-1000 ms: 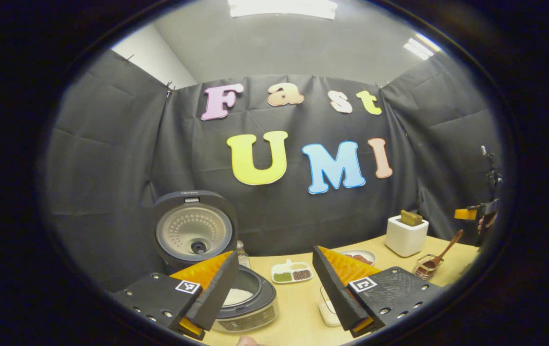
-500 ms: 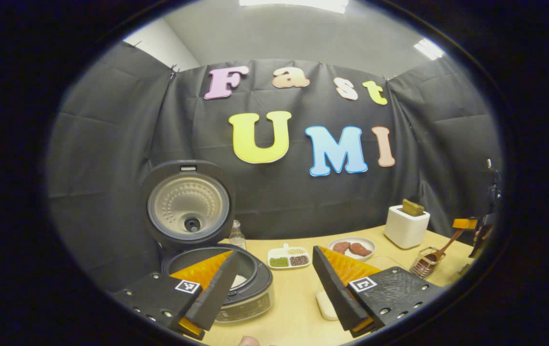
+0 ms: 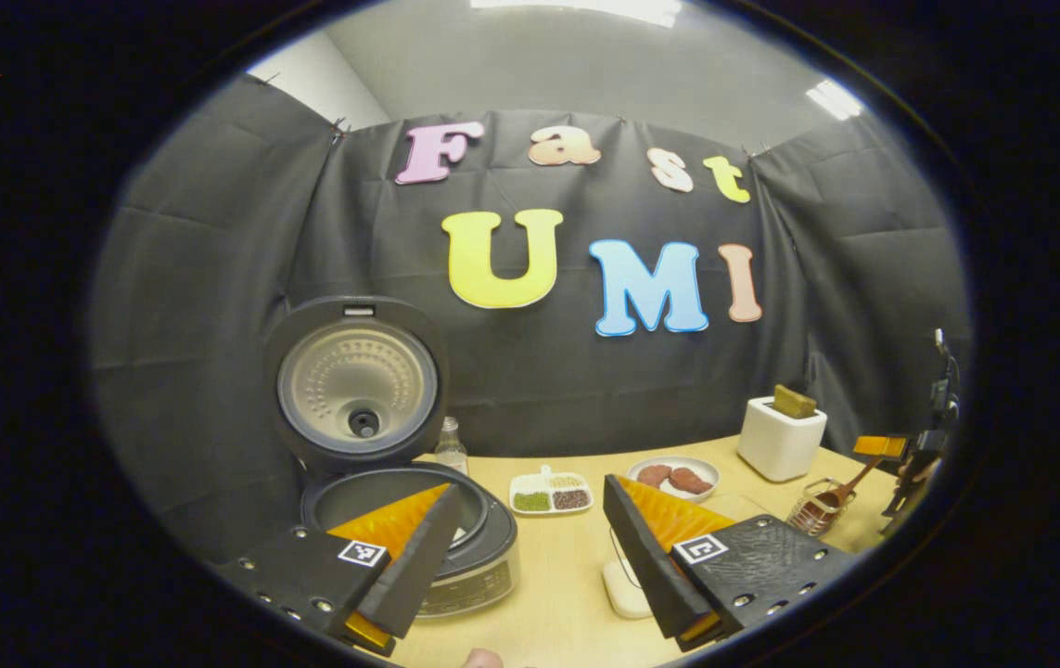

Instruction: Close the left gripper, press the button to open the rice cooker; take a wooden spoon from the chopstick holder with the right hand, scoop a spoonful of rice and pour it into the rice cooker, then put the wooden spoon back into the chopstick holder.

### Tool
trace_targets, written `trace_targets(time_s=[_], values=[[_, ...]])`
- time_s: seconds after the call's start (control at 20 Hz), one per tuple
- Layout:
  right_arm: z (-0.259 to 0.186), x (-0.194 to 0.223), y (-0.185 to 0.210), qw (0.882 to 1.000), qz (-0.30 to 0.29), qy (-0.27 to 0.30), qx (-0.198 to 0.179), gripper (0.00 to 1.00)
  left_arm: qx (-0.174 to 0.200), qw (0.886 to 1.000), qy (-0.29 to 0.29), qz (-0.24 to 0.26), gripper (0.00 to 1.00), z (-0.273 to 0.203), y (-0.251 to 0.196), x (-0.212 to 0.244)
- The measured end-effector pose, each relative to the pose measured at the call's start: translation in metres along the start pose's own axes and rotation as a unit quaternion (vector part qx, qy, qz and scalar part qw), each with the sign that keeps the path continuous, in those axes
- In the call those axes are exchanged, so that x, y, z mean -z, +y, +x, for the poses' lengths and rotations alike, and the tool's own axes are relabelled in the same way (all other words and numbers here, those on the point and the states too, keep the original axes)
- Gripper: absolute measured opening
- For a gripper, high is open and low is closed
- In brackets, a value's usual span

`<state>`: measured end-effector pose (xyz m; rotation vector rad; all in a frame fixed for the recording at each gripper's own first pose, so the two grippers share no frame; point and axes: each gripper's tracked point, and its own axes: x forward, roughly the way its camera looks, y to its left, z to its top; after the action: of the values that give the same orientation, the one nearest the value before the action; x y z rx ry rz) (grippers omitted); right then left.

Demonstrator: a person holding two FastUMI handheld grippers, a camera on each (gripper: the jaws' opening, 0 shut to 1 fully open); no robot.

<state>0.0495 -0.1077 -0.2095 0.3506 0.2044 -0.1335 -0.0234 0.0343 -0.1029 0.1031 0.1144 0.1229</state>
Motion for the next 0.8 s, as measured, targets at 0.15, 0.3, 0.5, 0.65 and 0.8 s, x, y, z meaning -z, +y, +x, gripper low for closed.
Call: trace_targets(time_s=[0.15,0.3,0.5,0.65,0.8], values=[[0.006,0.008,0.010,1.000,0.009,0.007,-0.015,0.98,0.003,1.000,0.006,0.001,0.96,0.004,-0.002,0.004],[0.013,0.014,0.018,0.999,0.032,0.016,-0.027,0.88,0.007,1.000,0.008,-0.003,0.96,0.006,-0.003,0.008],[0.017,0.013,0.017,0.999,0.043,0.014,-0.018,0.43,0.002,1.000,0.003,0.010,0.96,0.008,0.002,0.012],[0.026,0.014,0.024,0.997,0.075,0.015,-0.029,0.28,0.007,1.000,0.007,0.005,0.96,0.008,0.002,0.017],[0.017,0.009,0.028,0.997,0.071,0.022,-0.036,0.28,0.004,1.000,0.009,0.000,0.96,0.008,0.006,0.024]])
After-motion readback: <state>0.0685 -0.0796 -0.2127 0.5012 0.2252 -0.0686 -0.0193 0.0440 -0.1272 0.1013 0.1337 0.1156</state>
